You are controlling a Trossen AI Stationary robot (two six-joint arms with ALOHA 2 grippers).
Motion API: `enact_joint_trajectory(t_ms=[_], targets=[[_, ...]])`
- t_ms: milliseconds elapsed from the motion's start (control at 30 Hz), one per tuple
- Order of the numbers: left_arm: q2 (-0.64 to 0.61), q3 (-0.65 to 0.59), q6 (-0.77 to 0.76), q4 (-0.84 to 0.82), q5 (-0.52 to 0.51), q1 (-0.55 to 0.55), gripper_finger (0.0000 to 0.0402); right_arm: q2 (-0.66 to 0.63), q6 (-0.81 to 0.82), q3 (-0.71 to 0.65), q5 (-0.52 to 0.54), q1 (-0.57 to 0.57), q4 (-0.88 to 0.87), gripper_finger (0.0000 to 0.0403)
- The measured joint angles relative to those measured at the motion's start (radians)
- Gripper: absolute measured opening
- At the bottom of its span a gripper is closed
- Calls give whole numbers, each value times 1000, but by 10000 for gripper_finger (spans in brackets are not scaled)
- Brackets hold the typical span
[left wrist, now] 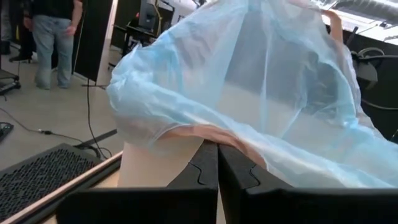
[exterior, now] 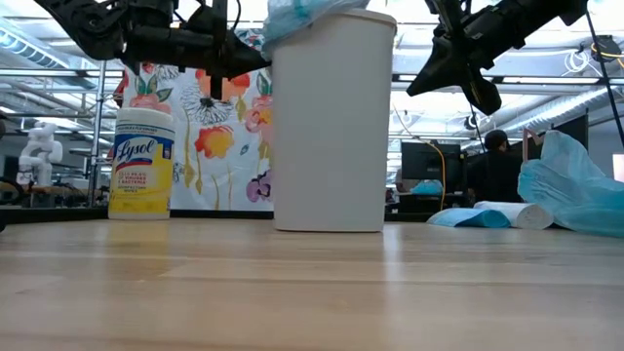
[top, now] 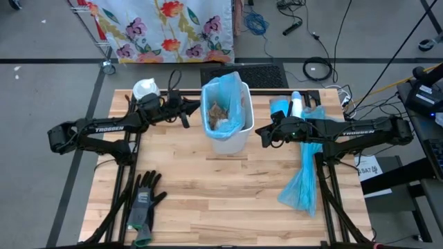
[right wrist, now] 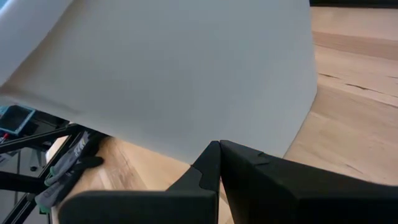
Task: Place trash/remove bag and relplace
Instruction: Close the trash bag
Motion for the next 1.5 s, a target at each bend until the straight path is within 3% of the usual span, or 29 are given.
enact_joint_trajectory(t_ms=[533, 967, 1267, 1500], targets=[[-29, 5, 2, 79, -13, 0, 0, 0, -38, 0, 0, -1, -1, 0], [-29, 168, 2, 62, -14, 0, 0, 0, -43, 1, 0, -1, 62, 0], [-29, 339, -1, -121, -14, 0, 0, -4, -68, 24, -5, -1, 61, 0], [-29, 434, -2, -309, -18, -32, 0, -10, -139, 159, -5, -12, -117, 0]])
